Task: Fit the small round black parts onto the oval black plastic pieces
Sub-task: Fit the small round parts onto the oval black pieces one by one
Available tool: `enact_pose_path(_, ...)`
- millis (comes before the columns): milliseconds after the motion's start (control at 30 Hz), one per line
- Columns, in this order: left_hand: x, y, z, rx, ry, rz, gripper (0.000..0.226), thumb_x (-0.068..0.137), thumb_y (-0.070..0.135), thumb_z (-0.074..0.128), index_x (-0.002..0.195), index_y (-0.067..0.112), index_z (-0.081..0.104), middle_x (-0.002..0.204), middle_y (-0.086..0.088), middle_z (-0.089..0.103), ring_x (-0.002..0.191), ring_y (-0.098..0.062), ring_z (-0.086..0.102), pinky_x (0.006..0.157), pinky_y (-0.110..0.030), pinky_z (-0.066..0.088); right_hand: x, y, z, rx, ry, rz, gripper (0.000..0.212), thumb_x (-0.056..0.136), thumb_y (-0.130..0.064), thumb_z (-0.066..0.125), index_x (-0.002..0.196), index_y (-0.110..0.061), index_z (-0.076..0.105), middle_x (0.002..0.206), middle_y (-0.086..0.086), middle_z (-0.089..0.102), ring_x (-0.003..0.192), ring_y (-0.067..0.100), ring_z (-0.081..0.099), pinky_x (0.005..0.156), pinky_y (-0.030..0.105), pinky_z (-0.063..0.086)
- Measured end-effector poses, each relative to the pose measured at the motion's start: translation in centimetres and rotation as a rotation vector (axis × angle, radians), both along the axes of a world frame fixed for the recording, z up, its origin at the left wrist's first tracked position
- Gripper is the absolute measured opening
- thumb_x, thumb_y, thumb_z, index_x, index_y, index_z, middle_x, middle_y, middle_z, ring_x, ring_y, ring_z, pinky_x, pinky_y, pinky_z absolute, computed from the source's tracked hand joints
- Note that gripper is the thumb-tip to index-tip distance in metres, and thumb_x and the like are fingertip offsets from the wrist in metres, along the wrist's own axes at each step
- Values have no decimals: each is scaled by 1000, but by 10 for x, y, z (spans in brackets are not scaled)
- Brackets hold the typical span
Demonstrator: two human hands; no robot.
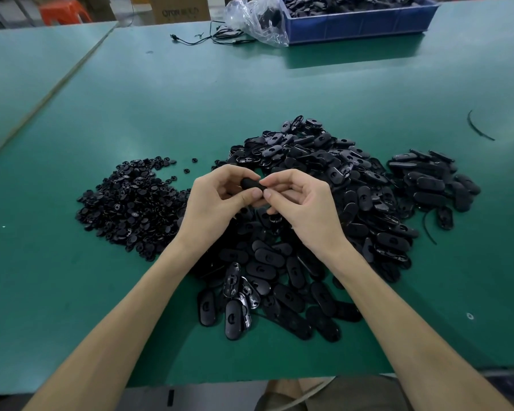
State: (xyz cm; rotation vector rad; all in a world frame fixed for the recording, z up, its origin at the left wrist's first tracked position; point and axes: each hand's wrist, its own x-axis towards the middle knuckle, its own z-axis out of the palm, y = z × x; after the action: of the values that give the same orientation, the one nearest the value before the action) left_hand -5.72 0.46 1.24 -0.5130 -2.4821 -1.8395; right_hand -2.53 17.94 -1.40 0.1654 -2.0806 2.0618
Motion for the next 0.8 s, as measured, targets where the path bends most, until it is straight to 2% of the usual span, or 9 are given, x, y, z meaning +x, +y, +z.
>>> enact_pose_path(100, 0, -1, 1, 84, -97, -18, 24, 85, 6, 82, 106, 1, 72, 90, -16, 78, 80, -24, 76, 67, -23, 55, 1, 0, 1, 10, 11, -2, 15, 97, -1, 70, 106, -12, 75, 92, 1, 79, 84, 19, 79, 72, 25, 60)
enact_pose_path(300, -5, -8, 3, 156, -253, -63, 22, 83, 7, 83, 103, 3, 76, 90, -30, 72, 74, -27, 68, 74, -31, 60, 3, 0, 2, 28, 23, -13, 15, 98, -2, 68, 106, -12, 75, 89, 0, 78, 79, 18, 77, 70, 21, 56)
enact_pose_path(433, -5, -11, 5, 221, -303, -117, 18, 86, 6, 80, 104, 4, 78, 88, -23, 74, 81, -28, 73, 80, -32, 61, 3, -1, 4, 54, 28, -36, 13, 99, -4, 67, 106, -13, 74, 88, -1, 77, 78, 17, 75, 67, 25, 58)
enact_pose_path(567, -4, -10, 6, 208, -304, -123, 15, 90, 6, 77, 105, 4, 78, 93, -28, 74, 86, -30, 76, 80, -32, 61, 3, 0, 4, 64, 22, -51, 12, 100, -5, 66, 106, -13, 74, 88, -2, 76, 77, 16, 75, 67, 26, 58)
enact_pose_path(633, -3, -9, 8, 193, -294, -116, 15, 90, 4, 77, 105, 3, 76, 92, -30, 73, 85, -30, 76, 79, -31, 61, 4, 0, 4, 65, 18, -55, 12, 100, -6, 66, 105, -13, 74, 87, -2, 76, 76, 16, 75, 66, 25, 58)
enact_pose_path(800, -3, -8, 8, 88, -207, -111, 15, 90, -1, 75, 104, -2, 70, 81, -11, 74, 72, -23, 74, 72, -27, 60, 4, 0, 5, 74, 10, -44, 11, 99, -5, 68, 104, -12, 75, 88, -1, 77, 77, 16, 75, 66, 25, 58)
